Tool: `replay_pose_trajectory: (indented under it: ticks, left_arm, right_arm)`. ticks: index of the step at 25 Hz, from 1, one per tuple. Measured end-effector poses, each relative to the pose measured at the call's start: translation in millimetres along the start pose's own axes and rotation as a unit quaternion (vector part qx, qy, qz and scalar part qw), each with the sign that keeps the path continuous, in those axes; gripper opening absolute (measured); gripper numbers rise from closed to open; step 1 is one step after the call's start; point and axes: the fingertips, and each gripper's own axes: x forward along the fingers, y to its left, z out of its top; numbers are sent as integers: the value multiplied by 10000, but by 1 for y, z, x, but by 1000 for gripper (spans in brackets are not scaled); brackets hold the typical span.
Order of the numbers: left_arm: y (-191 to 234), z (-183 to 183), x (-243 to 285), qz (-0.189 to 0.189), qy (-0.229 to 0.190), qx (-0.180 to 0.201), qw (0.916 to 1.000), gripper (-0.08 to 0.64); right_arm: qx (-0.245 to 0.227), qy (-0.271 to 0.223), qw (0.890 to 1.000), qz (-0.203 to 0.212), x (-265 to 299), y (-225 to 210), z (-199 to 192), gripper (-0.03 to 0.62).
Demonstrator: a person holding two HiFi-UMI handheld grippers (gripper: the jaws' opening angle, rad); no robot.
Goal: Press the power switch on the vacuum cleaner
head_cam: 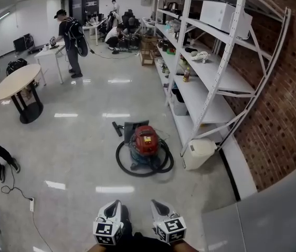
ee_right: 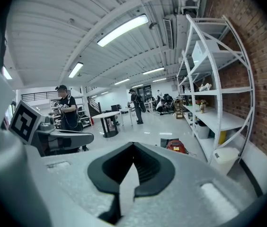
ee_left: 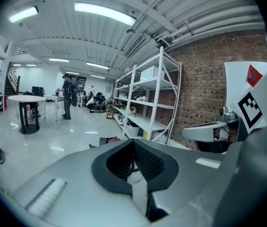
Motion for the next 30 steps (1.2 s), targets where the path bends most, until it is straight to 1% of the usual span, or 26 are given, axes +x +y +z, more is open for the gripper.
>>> replay_pose_trajectory:
  ticks: [10, 16, 21, 30]
  left_arm:
    - [34, 0, 41, -75, 163, -49, 9998, 14]
    - [63, 3, 73, -31, 245, -145, 9996, 14]
    - [85, 14, 107, -84, 234, -220, 9994, 14]
    - [115, 55, 160, -264, 73, -275, 9992, 14]
  right_arm:
    - [-48, 117, 9998, -180, 56, -20, 17, -8]
    - [-71, 305, 9994, -153, 100, -28, 23, -8]
    - [-163, 434, 9988, -147, 138, -36, 35, -8]
    - [-297, 460, 9979, -343, 186, -57, 75, -8]
